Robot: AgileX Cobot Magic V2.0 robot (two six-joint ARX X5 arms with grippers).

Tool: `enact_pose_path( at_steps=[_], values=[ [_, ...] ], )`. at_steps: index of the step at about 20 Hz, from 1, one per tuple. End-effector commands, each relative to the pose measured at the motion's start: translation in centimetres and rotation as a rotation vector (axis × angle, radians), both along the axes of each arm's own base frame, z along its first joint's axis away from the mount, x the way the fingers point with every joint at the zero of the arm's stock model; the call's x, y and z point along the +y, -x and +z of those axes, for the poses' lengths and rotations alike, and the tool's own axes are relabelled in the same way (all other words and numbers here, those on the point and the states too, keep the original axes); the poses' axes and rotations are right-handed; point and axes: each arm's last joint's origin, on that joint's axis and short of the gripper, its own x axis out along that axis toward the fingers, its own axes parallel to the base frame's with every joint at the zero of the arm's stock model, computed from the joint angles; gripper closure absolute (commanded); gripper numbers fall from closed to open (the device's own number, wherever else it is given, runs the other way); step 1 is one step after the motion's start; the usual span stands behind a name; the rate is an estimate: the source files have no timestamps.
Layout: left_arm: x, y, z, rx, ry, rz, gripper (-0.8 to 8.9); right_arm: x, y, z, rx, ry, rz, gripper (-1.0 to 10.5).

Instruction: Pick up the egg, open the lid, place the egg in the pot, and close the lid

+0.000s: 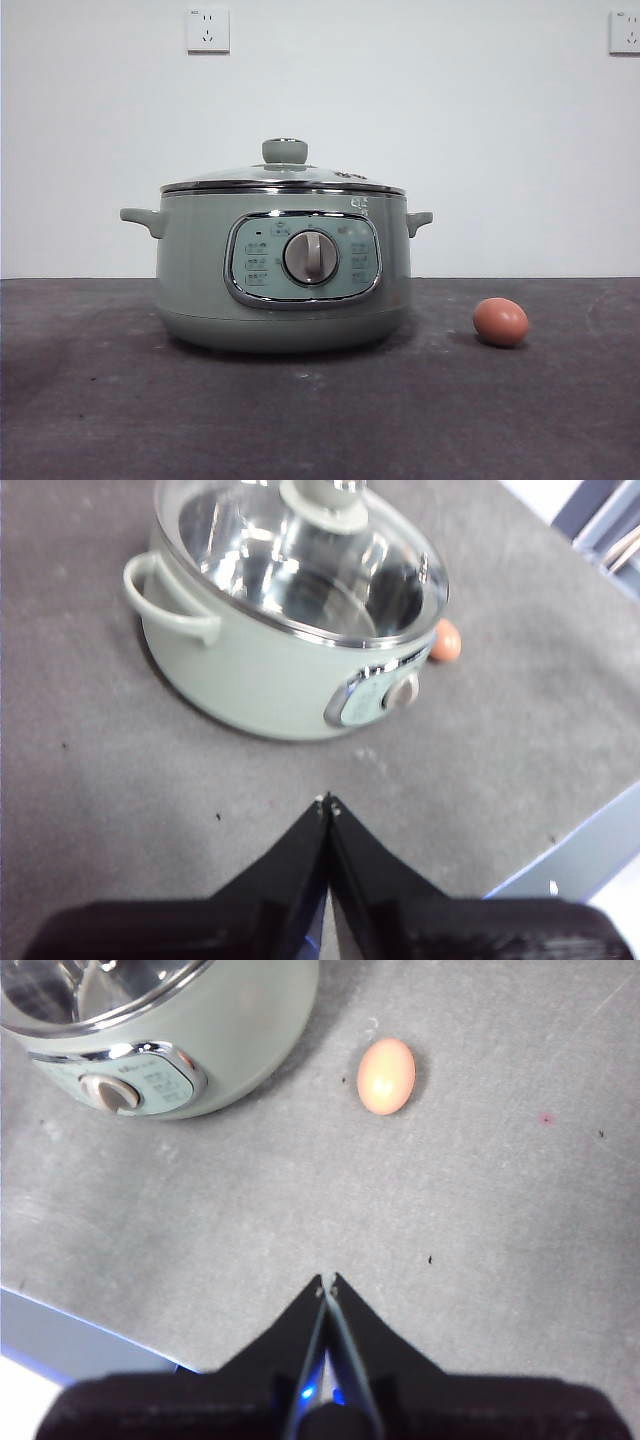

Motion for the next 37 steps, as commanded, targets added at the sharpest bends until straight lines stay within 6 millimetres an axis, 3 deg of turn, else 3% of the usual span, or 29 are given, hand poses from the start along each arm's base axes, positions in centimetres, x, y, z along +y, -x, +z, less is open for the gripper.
enact_pose_path(
  at_steps=[1, 2, 3, 4, 5, 6, 17, 23, 30, 37],
  values=[
    [0.0, -0.1, 0.2, -0.025, -0.015, -0.016, 7.96, 0.0, -0.1, 0.1, -0.012, 0.009, 0.011, 9.4],
    [0.0, -0.1, 0.2, -0.028, -0.015, -0.016, 6.8, 0.0, -0.1, 0.1, -0.018, 0.008, 0.011, 9.0],
    [0.0, -0.1, 0.2, -0.031, -0.014, -0.014, 4.35, 0.0, -0.1, 0.2, -0.025, 0.005, 0.009, 7.9],
    [0.0, -0.2, 0.3, -0.035, -0.014, -0.014, 1.65, 0.0, -0.2, 0.2, -0.025, 0.0, 0.002, 6.1],
    [0.0, -0.2, 0.3, -0.039, -0.013, -0.014, 0.68, 0.0, -0.2, 0.2, -0.025, -0.006, -0.005, 4.1],
    [0.0, -0.2, 0.3, -0.039, -0.013, -0.015, 0.68, 0.0, -0.2, 0.3, -0.026, -0.011, -0.01, 3.2],
    [0.0, -0.3, 0.4, -0.054, -0.013, -0.015, 0.68, 0.1, -0.9, 0.2, -0.039, -0.015, -0.013, 3.2],
    [0.0, -0.3, 0.4, -0.054, -0.013, -0.015, 0.68, 2.0, -6.1, -1.6, -0.01, -0.02, 0.035, 3.3],
    [0.0, -0.3, 0.4, -0.053, -0.013, -0.015, 0.68, 5.0, -13.3, -7.2, 0.027, 0.093, 0.033, 3.3],
    [0.0, -0.3, 0.4, -0.053, -0.014, -0.014, 0.68, 6.7, -16.8, -12.1, 0.067, 0.163, 0.024, 3.3]
  ],
)
